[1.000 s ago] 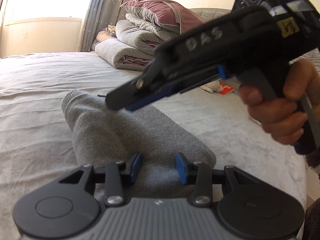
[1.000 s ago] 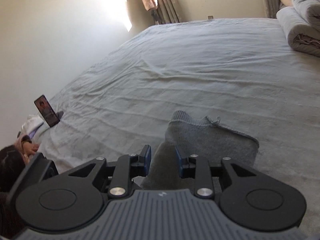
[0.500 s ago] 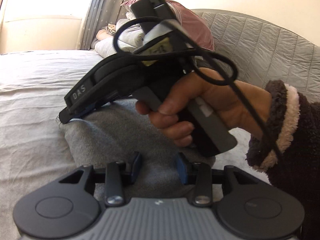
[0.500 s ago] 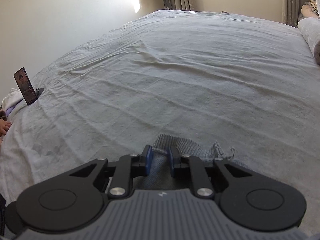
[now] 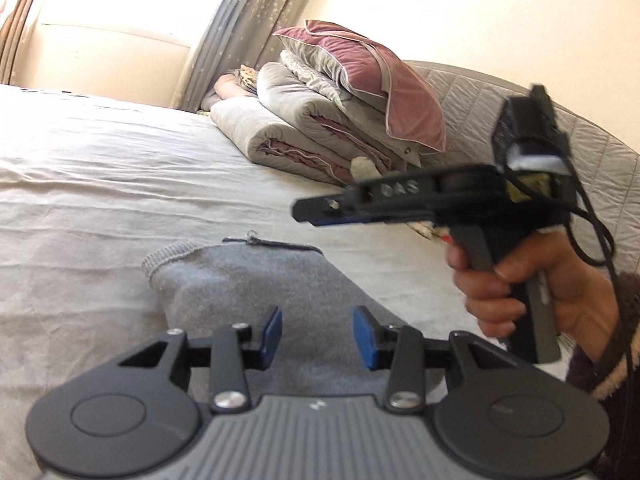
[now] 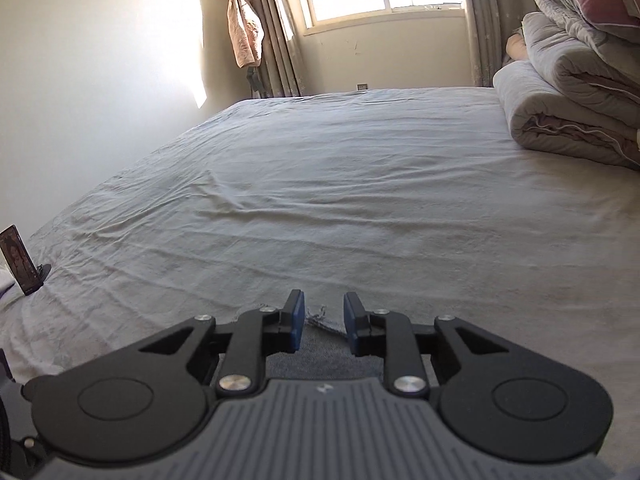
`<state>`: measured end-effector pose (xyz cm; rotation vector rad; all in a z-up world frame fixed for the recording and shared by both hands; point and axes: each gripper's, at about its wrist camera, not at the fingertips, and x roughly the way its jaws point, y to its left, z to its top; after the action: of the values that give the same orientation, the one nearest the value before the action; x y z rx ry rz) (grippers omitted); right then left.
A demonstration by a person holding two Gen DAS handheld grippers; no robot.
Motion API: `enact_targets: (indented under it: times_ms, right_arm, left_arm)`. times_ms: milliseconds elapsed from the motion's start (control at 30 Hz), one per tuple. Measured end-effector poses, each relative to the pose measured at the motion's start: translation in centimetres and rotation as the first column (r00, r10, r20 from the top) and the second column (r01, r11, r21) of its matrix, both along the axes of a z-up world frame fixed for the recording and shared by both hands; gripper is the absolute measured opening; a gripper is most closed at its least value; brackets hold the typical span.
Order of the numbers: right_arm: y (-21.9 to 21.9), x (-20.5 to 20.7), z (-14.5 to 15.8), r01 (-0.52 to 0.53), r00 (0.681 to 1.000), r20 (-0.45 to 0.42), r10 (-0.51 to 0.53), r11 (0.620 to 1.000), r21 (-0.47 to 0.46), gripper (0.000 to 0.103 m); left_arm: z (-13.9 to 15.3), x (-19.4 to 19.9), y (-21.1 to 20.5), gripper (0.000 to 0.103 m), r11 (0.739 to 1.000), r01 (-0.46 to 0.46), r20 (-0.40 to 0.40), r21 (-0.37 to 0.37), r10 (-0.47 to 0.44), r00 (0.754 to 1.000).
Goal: Fold clothes
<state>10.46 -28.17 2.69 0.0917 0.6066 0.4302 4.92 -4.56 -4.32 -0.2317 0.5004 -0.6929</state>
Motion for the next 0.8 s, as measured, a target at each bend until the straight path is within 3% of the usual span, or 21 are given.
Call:
enact_targets:
  times_ms: [133, 333, 533, 667, 800]
  right_arm:
    - [0.3, -2.3, -1.5, 0.025, 1.000, -0.016, -0.026, 1.000, -0.019, 0.025]
    - [0.5, -3.2, -4.9, 0.065, 0.994, -0.086, -0.073, 0.994, -0.086, 0.025]
    - [-1.1, -5.1, -2.9, 0.085, 0.996, -0.015, -0.085, 0.996, 0.022, 0.025]
    - [-1.7, -8.1, -1.1, 0.018, 0.997, 0.073, -0.021, 0.999, 0.049, 0.025]
    - [-0.9, -10.2, -1.3, -0.082, 0.994, 0.077, 0.080, 0.996, 0.020, 0.025]
  left_arm:
    - [-0.3, 1.2, -0.5, 0.040, 0.999, -0.037, -0.006, 0.008, 0.037, 0.999]
    - [-1.4, 1.4, -1.4, 0.040, 0.996, -0.004, -0.011, 0.085, 0.005, 1.000]
    - [0.4, 0.6, -0.2, 0.041, 0.998, -0.020, 0.007, 0.058, 0.019, 1.000]
    - [1.5, -0.9, 0.5, 0.041, 0.998, 0.031, 0.055, 0.051, -0.034, 0.998]
    - [1.5, -2.1, -0.3, 0.041, 0.990, 0.106, 0.067, 0.089, -0.112, 0.991]
